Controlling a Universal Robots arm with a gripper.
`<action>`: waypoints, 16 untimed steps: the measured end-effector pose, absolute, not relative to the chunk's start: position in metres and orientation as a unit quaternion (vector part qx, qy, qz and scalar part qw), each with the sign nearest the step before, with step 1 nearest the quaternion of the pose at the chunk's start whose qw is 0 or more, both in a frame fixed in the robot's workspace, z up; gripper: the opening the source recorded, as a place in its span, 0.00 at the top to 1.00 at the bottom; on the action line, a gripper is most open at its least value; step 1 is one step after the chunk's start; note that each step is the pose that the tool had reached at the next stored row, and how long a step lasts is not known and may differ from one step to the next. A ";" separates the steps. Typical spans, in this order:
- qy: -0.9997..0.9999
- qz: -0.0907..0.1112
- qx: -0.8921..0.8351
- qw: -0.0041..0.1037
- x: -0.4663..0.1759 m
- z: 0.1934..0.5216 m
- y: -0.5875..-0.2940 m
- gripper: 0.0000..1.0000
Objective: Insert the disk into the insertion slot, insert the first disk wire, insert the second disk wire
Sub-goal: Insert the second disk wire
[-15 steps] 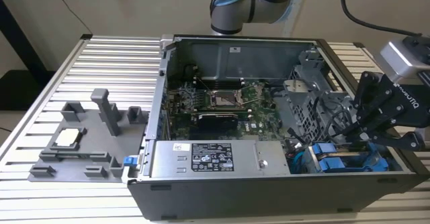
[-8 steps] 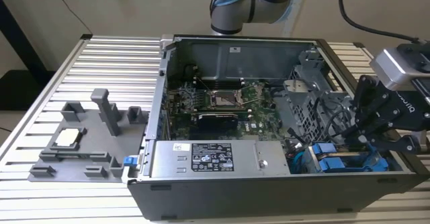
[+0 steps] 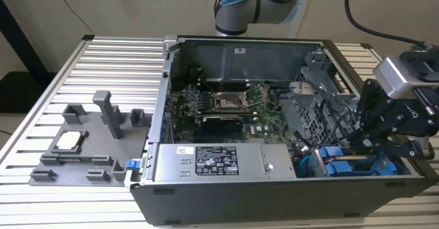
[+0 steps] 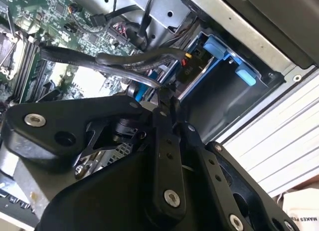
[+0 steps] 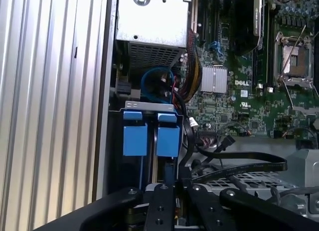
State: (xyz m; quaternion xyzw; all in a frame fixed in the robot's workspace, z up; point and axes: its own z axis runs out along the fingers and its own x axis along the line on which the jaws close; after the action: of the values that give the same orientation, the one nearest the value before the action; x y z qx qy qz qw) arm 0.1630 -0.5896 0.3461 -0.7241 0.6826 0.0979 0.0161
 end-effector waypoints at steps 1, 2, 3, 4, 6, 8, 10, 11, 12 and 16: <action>0.682 0.099 -0.724 0.017 0.163 0.345 -0.590 0.84; 0.682 0.099 -0.724 0.017 0.163 0.344 -0.590 0.84; 0.682 0.099 -0.724 0.017 0.163 0.344 -0.590 0.84; 0.683 0.099 -0.724 0.017 0.163 0.344 -0.590 0.84; 0.682 0.099 -0.724 0.017 0.164 0.343 -0.590 0.84; 0.682 0.099 -0.724 0.017 0.165 0.342 -0.590 0.84; 0.683 0.099 -0.724 0.017 0.165 0.341 -0.590 0.84; 0.683 0.099 -0.724 0.017 0.165 0.341 -0.590 0.84; 0.683 0.099 -0.724 0.017 0.165 0.340 -0.590 0.84; 0.683 0.099 -0.724 0.017 0.166 0.338 -0.591 0.84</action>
State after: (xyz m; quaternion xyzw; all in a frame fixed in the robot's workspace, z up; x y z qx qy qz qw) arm 0.1660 -0.5908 0.3381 -0.7240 0.6825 0.0987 0.0173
